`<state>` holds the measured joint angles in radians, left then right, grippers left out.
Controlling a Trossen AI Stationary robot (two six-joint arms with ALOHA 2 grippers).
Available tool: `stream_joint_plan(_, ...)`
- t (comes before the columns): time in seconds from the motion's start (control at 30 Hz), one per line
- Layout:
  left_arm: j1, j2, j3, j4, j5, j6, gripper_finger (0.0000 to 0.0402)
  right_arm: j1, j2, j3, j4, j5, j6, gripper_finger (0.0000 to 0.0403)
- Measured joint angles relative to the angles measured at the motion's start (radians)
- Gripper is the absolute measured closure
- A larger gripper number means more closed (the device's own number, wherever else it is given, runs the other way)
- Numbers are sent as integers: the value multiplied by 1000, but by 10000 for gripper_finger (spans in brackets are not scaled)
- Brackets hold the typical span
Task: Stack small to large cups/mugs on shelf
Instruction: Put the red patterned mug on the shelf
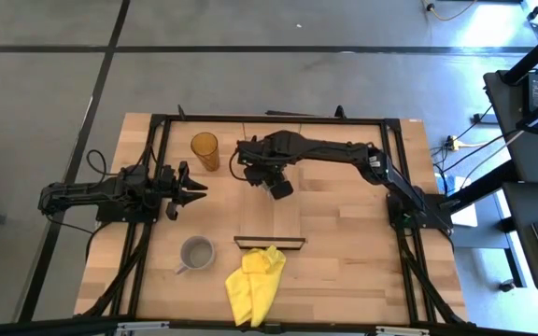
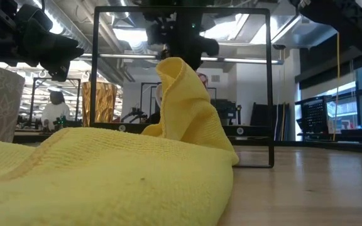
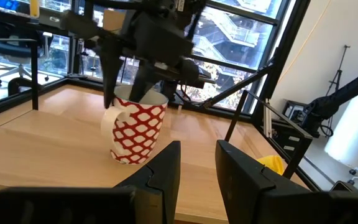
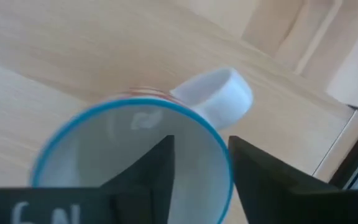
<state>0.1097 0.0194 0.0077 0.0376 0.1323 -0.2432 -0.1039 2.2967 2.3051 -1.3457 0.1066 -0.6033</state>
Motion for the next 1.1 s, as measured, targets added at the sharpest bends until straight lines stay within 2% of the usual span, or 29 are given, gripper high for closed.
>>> stream_joint_plan(0.1,0,0,0,0,0,0,305,13,0,48,-24,-1,6,231)
stream_joint_plan(0.27,0,0,0,0,0,0,305,30,-47,51,10,10,26,216)
stream_joint_plan(0.43,0,0,0,0,0,0,305,30,-64,52,29,103,96,218)
stream_joint_plan(0.53,0,0,0,0,0,0,305,29,-62,50,64,121,233,249)
stream_joint_plan(0.67,0,0,0,0,0,0,305,12,-62,50,118,104,343,348)
stream_joint_plan(0.73,0,0,0,0,0,0,305,-13,-62,50,108,65,397,388)
stream_joint_plan(0.87,0,0,0,0,0,0,305,-84,-59,50,29,-199,635,396)
stream_joint_plan(0.93,0,0,0,0,0,0,305,-117,-52,50,-7,-292,757,398)
stream_joint_plan(1.1,0,0,0,0,0,0,305,-150,-49,50,-26,-257,860,399)
